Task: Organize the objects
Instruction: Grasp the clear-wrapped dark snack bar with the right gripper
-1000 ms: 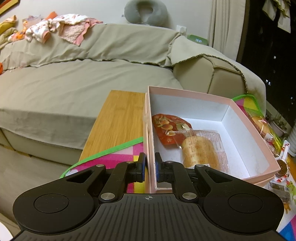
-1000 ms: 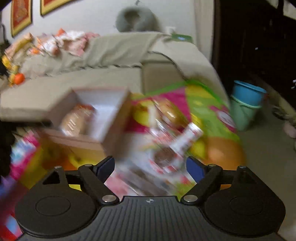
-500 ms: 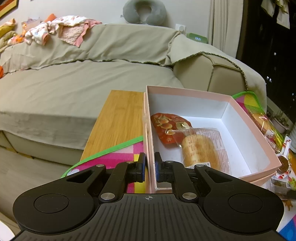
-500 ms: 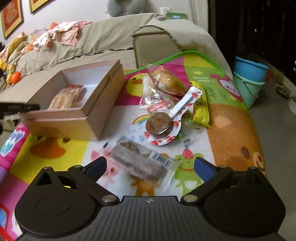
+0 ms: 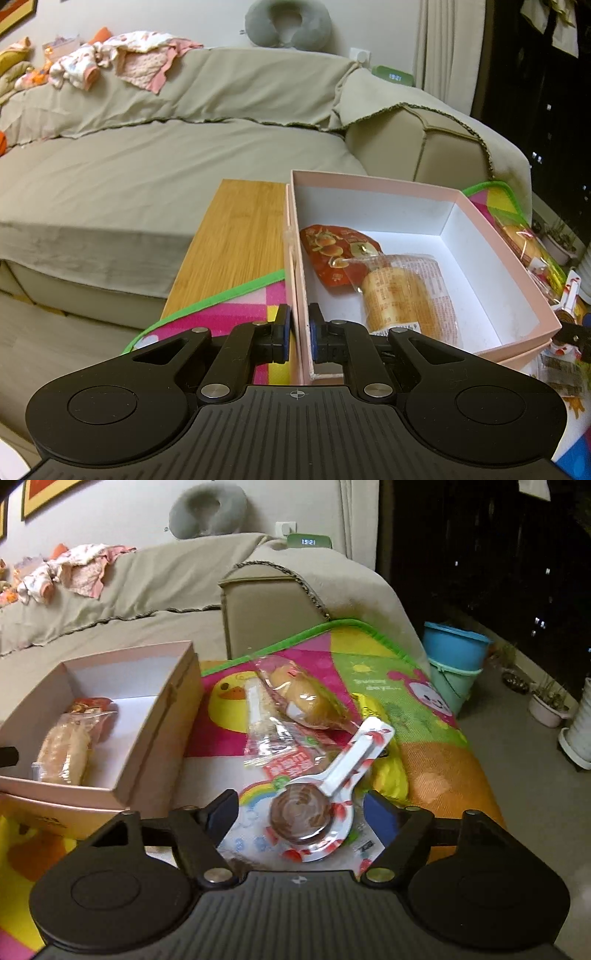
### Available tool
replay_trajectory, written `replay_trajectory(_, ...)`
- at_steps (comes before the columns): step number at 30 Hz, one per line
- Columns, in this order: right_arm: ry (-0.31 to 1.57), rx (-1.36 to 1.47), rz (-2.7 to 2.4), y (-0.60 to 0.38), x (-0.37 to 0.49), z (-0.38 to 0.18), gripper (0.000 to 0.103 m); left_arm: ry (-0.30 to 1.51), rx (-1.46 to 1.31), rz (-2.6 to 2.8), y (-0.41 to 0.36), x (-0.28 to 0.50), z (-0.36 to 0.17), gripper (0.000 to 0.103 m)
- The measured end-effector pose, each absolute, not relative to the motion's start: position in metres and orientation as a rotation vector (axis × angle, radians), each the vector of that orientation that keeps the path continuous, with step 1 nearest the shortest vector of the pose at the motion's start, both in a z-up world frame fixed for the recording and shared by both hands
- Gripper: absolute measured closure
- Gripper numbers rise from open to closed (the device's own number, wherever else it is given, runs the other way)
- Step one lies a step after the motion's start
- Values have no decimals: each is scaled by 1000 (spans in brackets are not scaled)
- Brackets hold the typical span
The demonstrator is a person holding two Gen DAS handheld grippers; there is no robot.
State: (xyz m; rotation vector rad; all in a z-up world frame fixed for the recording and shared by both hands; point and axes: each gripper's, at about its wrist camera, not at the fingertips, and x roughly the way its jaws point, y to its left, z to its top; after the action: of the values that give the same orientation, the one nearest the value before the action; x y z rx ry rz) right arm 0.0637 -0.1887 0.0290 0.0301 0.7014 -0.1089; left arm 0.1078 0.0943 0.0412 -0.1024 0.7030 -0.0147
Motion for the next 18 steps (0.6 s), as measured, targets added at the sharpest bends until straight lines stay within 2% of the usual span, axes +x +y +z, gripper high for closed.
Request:
replay_trajectory(3,695,62,-80,-197,54,31,34,701,-104,-14,95,108,41,91)
replay_trajectory(4,703,105,-62,-205,51,31,46,700,-107,-15,95,108,41,91)
replay_trajectory(5,716,155,-46,-214,48,31,51,700,-110,-15,96,107,41,91)
replay_trajectory(12,783,497,31,-271,33,14,52,701,-115,-17,97,107,41,91)
replay_trajectory(18,843,367,133,-239,6,17,52,701,-113,-18,98,107,40,91)
